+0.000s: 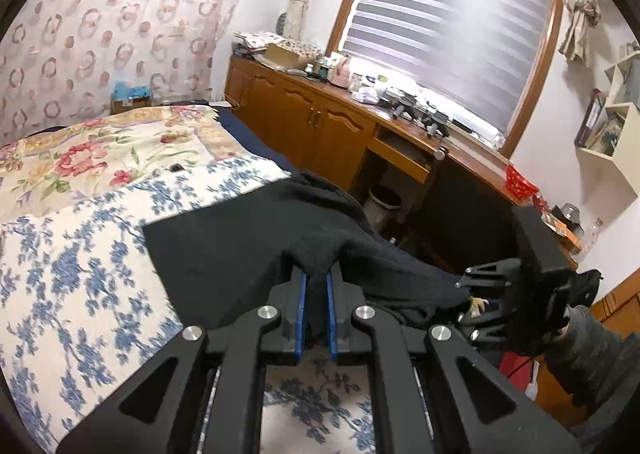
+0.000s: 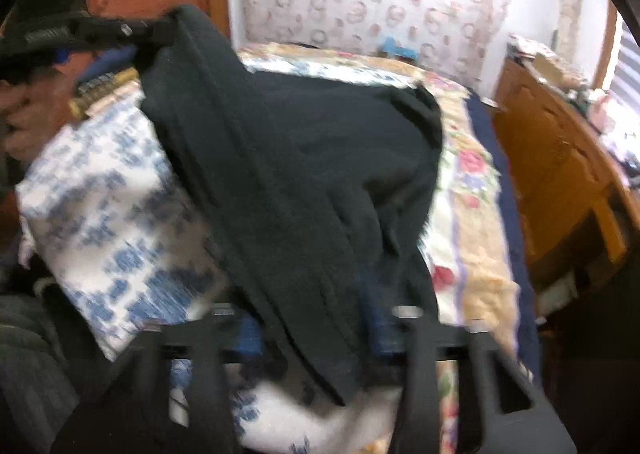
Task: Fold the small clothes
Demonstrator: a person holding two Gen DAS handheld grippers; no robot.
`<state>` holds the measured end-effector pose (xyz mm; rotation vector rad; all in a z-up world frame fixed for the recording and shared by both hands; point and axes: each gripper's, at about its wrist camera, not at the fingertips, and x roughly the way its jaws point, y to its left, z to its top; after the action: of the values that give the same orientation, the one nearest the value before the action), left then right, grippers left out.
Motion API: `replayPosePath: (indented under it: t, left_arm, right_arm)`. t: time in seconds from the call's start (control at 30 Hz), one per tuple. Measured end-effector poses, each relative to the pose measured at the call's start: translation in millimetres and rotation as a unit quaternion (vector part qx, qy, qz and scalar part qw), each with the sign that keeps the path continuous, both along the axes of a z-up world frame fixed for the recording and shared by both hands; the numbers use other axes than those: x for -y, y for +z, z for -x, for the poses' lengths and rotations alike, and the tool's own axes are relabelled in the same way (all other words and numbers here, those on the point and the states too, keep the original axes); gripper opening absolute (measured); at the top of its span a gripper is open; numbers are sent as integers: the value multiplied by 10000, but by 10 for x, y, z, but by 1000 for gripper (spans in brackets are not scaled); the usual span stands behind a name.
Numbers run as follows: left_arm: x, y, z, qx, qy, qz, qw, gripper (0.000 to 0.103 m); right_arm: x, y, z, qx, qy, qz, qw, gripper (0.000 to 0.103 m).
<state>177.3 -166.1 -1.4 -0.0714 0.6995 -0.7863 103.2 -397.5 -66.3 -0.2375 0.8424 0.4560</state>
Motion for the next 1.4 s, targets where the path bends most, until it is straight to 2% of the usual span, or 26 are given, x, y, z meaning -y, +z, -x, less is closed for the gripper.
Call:
replayPosePath:
  t: [0.13,0.27,0.33,0.4,0.57,0.6,0.73,0.77,0.83,0.9,1.1,1.23,1.33,1.4]
  left_arm:
    - [-109,88,-148,165,266,-88,9995,6]
    - [-200,87,-375,218,565,-318,9977,10]
    - [-237,45,-495,199,640,-466,9967,14]
    - [-289,14,-581,186,673,-462,9965,23]
    - [-377,-92,-786,134,775,-604,9951,40]
    - [-369,-154,-847,46,750,-647,9951,40]
    - [-264,-436,-1008,-263,652,-890,9935,41]
    - [-234,-494,-1035,-324,623,-934,9931,41]
    - [-159,-623,-1093,-442,576,-1028,9921,41]
    - [-110,-701,-1152,-516,556,-1110,9909,41]
    - [-88,-829,-1340,-593,697,-1307,9872,41]
    - [-91,-971,-1432,-703,770,-1445,9840,41]
    - [-107,-1002,-1458,-730,768,-1404,9844,41]
    - [-108,-1000,-1462,-720,773,-1394,9846,41]
  right_arm:
    - [-11,335,-337,499,70,20,9987,14]
    - [-114,534,-782,757,273,116,9967,13]
    - [-201,520,-1109,714,411,172,9964,13]
    - [-262,431,-1370,568,528,204,9968,13]
    - [-388,218,-1790,296,781,281,9961,13]
    - [-404,203,-1843,284,780,304,9961,13]
    - [-378,234,-2094,347,611,261,9972,26]
    - [-370,256,-2136,370,517,259,9976,29]
    - [-304,311,-2227,401,333,165,9985,44]
    - [-214,365,-2307,394,130,98,9991,52]
    - [-8,456,-2395,284,-288,73,9992,54]
    - [91,485,-2256,307,-421,201,9984,54]
    - [263,522,-2129,469,-865,278,9948,55]
    - [291,534,-2027,417,-810,67,9958,55]
